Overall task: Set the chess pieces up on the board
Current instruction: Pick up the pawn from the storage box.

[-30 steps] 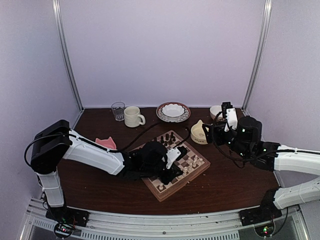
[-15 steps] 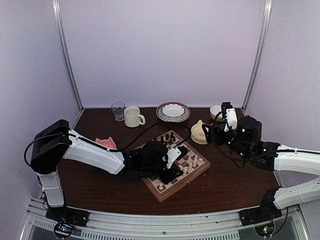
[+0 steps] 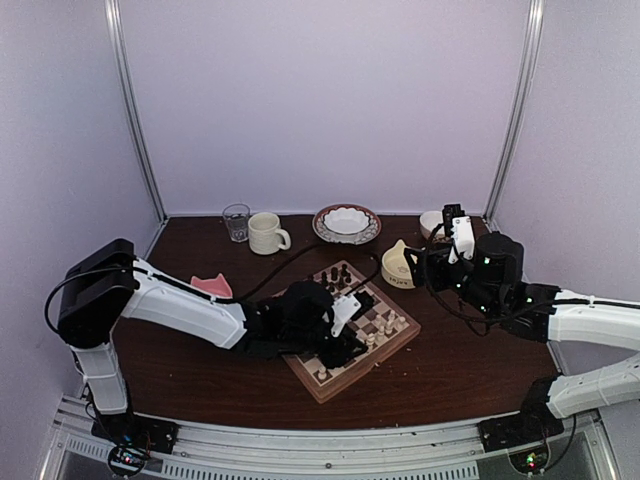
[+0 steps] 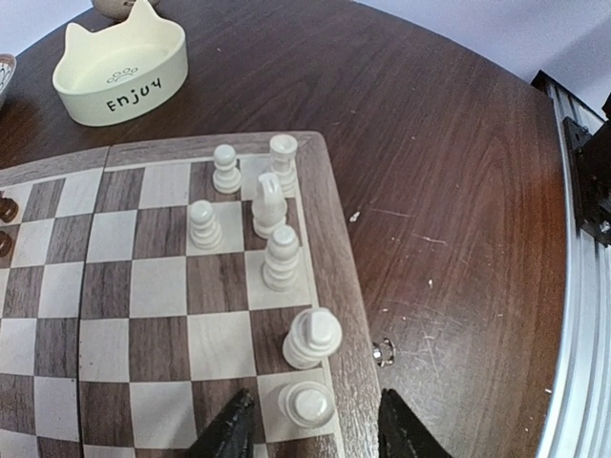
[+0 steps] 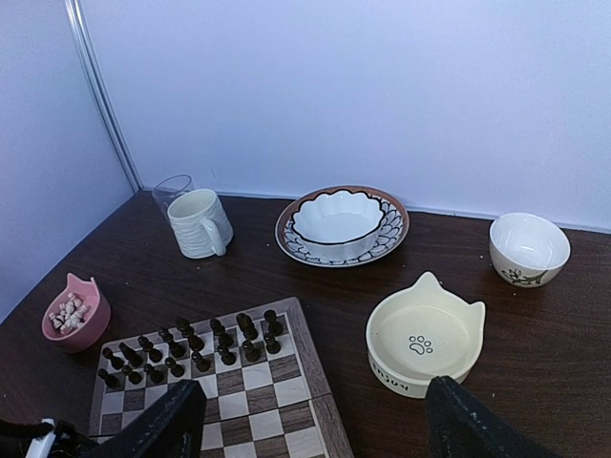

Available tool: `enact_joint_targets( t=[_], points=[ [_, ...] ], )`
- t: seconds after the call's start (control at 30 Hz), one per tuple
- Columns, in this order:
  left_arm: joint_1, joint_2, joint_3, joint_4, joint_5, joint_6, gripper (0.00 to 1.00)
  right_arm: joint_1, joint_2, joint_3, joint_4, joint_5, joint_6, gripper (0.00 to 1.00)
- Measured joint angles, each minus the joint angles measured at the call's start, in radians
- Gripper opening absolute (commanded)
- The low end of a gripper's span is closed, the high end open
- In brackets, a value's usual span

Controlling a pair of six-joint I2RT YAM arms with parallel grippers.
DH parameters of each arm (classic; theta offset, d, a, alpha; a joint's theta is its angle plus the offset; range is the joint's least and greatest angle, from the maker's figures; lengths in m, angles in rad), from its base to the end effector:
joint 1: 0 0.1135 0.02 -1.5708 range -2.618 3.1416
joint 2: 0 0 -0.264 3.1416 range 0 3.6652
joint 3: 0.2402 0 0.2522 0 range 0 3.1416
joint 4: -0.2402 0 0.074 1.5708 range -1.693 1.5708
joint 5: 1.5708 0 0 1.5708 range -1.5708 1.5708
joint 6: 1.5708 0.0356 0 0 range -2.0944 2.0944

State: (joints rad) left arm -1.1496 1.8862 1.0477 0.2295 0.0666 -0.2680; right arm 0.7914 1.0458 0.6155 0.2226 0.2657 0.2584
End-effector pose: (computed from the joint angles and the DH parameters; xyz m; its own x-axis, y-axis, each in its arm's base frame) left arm 0.1614 -0.3661 0.1598 -0.4726 0.4086 -0.7809 0.8377 0.4836 -0.2539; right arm 0.1763 0.1651 0.2719 -0.2694 0.0782 -0.9599 -0.4519 0.8699 0.1977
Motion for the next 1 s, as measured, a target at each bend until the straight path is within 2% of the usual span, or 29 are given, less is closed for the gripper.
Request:
enact_joint_targets(
  t=[0.2, 0.47, 0.57, 0.73, 0.83, 1.0],
  points=[
    [0.000, -0.115, -0.043, -0.042, -0.039, -0.015, 0.47, 0.000, 0.000, 0.000, 0.003, 0.000, 0.000, 0.83],
    [0.018, -0.330, -0.067, -0.251, -0.275, -0.090, 0.44, 0.000, 0.003, 0.000, 0.008, 0.000, 0.000, 0.83],
    [0.093, -0.429, -0.117, -0.333, -0.347, -0.158, 0.39, 0.000, 0.007, 0.000, 0.009, 0.000, 0.000, 0.82],
    [0.281, -0.519, -0.177, -0.466, -0.483, -0.298, 0.38, 0.000, 0.013, 0.000, 0.013, -0.001, 0.000, 0.83],
    [0.356, -0.549, -0.216, -0.530, -0.550, -0.358, 0.37, 0.000, 0.017, 0.000, 0.014, -0.004, 0.000, 0.82],
    [0.447, -0.549, -0.227, -0.587, -0.579, -0.400, 0.36, 0.000, 0.023, 0.000, 0.014, -0.005, 0.000, 0.82]
  ],
)
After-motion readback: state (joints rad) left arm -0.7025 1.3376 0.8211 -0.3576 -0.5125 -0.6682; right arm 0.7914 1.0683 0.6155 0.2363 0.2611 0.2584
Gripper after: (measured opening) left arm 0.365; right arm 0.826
